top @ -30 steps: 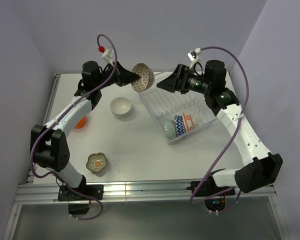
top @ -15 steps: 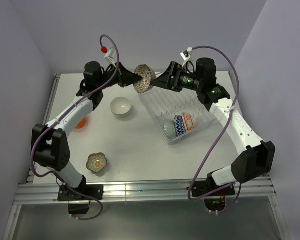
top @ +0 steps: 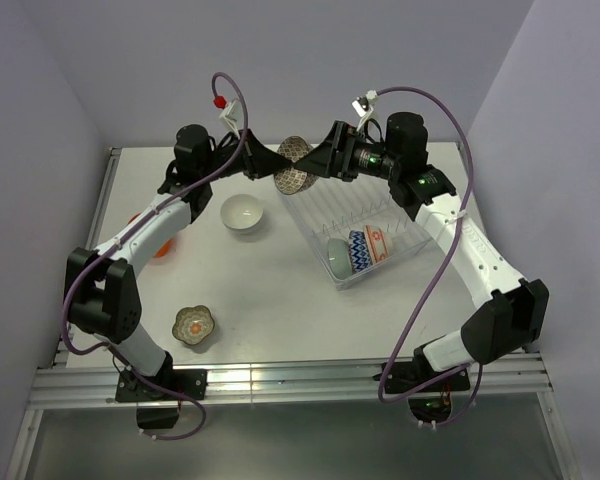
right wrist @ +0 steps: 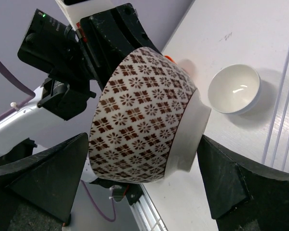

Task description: Load the bowls into the dish rack

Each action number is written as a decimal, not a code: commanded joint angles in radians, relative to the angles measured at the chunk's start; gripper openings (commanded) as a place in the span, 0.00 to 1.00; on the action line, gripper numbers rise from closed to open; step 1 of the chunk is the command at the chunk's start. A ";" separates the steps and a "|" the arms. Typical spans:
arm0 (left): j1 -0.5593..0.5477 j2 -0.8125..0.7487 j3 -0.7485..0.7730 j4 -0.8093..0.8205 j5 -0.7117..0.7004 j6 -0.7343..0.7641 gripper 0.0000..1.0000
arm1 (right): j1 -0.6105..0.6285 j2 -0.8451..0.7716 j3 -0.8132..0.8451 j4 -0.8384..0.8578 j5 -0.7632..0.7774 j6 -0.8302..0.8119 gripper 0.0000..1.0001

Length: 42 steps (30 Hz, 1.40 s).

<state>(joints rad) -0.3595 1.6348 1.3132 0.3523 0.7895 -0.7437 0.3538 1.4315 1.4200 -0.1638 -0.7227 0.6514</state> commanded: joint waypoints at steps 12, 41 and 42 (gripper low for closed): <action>-0.001 -0.013 0.041 0.082 0.037 0.000 0.00 | 0.004 -0.009 0.014 0.038 -0.044 -0.015 0.79; 0.017 0.000 0.040 0.080 0.043 -0.032 0.00 | -0.044 -0.016 0.027 0.034 -0.190 0.060 0.74; 0.017 0.002 0.037 0.082 0.042 -0.034 0.00 | -0.044 -0.017 0.030 0.021 -0.196 0.053 0.77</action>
<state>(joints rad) -0.3618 1.6409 1.3243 0.3538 0.8154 -0.7330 0.3157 1.4498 1.4136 -0.1642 -0.8139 0.7055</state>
